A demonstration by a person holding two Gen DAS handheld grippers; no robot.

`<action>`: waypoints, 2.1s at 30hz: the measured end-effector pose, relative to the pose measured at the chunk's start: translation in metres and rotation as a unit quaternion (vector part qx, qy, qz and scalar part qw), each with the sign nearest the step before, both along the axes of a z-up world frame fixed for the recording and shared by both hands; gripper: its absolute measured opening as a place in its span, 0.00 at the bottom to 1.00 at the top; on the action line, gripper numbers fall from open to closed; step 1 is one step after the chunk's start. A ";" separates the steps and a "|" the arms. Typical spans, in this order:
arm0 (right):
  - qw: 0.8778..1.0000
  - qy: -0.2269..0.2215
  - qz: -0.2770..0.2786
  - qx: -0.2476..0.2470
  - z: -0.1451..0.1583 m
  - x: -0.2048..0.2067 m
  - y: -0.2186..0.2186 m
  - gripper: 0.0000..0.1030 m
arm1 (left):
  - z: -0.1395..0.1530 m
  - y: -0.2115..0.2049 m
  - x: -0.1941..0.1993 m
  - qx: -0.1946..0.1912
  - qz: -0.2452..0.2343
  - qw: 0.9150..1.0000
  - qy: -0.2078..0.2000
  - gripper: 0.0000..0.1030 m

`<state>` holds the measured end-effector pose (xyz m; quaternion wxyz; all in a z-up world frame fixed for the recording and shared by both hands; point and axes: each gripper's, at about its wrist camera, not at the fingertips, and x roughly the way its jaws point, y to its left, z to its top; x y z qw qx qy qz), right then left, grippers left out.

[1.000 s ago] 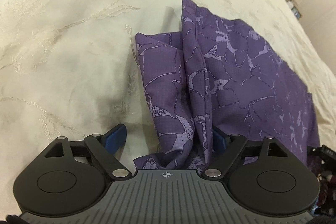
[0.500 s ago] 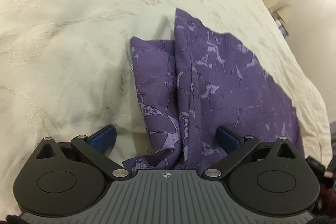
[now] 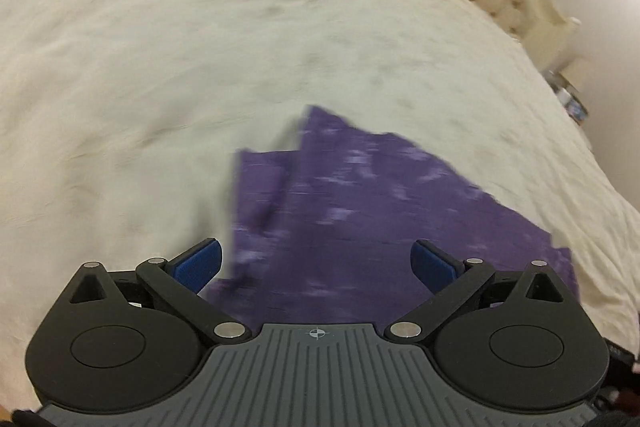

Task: Fold large clothes
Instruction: 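Open both grippers and release the folded jacket, then move both grippers over the folded jacket to adjust it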

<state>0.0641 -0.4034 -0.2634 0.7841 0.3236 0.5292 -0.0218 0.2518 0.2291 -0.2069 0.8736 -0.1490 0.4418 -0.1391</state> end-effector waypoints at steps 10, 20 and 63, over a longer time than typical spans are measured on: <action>1.000 0.000 0.014 0.005 0.011 0.002 -0.015 0.99 | 0.007 -0.114 -0.011 -0.003 -0.066 0.998 -0.019 0.99; 0.994 -0.068 0.086 -0.016 0.049 0.013 -0.022 0.99 | 0.008 -0.184 -0.007 -0.002 -0.092 0.994 -0.061 0.99; 0.980 -0.019 0.178 0.084 0.013 0.050 -0.027 1.00 | -0.041 -0.176 -0.024 -0.015 -0.066 0.997 0.047 0.28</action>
